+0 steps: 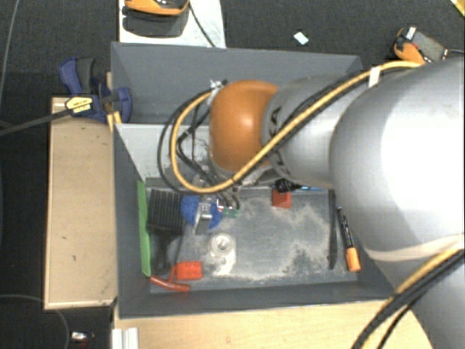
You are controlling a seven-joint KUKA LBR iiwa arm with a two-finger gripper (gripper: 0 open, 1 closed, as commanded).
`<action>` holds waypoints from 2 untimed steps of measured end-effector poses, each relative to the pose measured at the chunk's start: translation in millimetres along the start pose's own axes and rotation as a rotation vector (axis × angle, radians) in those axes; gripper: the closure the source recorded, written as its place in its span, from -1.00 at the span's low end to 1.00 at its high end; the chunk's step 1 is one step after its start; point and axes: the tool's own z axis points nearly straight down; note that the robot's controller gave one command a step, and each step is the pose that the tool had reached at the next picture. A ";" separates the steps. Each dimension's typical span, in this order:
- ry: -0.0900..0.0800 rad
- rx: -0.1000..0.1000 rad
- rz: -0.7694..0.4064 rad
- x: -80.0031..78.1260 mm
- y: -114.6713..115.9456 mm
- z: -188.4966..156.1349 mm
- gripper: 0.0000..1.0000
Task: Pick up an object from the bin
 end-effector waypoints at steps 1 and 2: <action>-0.007 0.000 0.272 14.9 15.2 18.9 -1.00; -0.002 -0.001 0.036 10.1 -12.9 29.0 1.00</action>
Offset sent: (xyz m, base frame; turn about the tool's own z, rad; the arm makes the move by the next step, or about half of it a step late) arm -0.0120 -0.0112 -0.0300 0.0349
